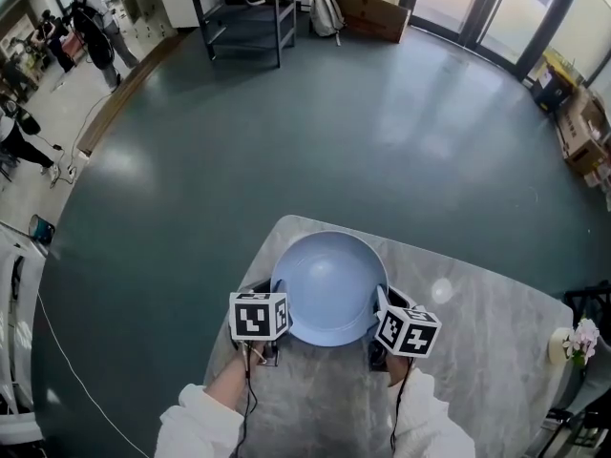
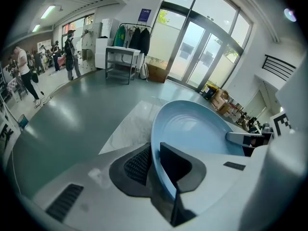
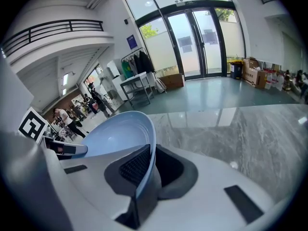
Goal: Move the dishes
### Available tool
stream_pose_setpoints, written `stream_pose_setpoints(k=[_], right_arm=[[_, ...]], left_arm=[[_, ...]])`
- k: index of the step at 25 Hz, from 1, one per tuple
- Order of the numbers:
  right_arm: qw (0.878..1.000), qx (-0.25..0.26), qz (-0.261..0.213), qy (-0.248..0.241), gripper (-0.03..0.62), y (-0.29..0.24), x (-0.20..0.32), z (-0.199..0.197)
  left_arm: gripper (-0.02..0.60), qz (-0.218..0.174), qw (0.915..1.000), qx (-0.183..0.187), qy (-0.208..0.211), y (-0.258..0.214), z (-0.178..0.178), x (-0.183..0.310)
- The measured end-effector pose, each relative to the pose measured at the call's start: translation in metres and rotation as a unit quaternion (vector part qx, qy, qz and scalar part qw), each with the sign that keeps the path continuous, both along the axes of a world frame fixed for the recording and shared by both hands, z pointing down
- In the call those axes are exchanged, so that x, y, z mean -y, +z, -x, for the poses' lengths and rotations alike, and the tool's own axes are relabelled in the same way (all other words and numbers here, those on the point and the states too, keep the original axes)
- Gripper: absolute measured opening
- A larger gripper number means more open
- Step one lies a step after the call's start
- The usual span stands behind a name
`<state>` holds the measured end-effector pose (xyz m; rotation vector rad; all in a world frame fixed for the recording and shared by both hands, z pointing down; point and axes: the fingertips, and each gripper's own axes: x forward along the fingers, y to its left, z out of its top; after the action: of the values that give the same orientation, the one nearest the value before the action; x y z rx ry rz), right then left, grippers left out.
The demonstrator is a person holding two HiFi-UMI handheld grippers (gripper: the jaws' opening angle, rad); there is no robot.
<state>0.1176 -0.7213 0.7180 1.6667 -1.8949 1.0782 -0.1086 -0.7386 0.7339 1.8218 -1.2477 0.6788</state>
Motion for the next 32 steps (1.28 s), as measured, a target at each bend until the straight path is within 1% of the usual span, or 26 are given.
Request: stream_pose_setpoints(k=[7, 12, 15, 18, 24, 28, 31, 32], right_arm=[[1.0, -0.003, 0.002, -0.001, 0.089, 0.006, -0.003, -0.003], [1.0, -0.007, -0.001, -0.001, 0.092, 0.006, -0.003, -0.003], [1.0, -0.008, -0.008, 0.001, 0.107, 0.004, -0.003, -0.005], [1.0, -0.009, -0.014, 0.002, 0.14, -0.002, -0.004, -0.005], [0.999, -0.006, -0.026, 0.017, 0.16, -0.02, -0.014, -0.016], [0.997, 0.022, -0.066, 0.021, 0.153, -0.049, -0.027, -0.018], [0.995, 0.03, -0.091, 0.009, 0.09, -0.072, -0.046, -0.016], [0.995, 0.029, -0.096, 0.004, 0.086, -0.078, -0.052, -0.015]], left_arm=[[0.04, -0.003, 1.0, 0.0, 0.008, 0.001, -0.003, 0.001], [0.04, -0.002, 1.0, -0.005, 0.003, 0.001, -0.003, 0.002], [0.041, -0.001, 1.0, -0.009, 0.0, 0.001, -0.003, 0.002], [0.056, -0.008, 0.9999, -0.007, -0.01, -0.002, 0.002, 0.0], [0.092, -0.04, 0.9981, -0.012, -0.046, -0.029, 0.021, -0.002], [0.095, -0.055, 0.9956, -0.035, -0.067, -0.055, 0.032, -0.017], [0.095, -0.061, 0.9938, -0.057, -0.073, -0.075, 0.031, -0.039], [0.095, -0.067, 0.9929, -0.061, -0.077, -0.082, 0.031, -0.046]])
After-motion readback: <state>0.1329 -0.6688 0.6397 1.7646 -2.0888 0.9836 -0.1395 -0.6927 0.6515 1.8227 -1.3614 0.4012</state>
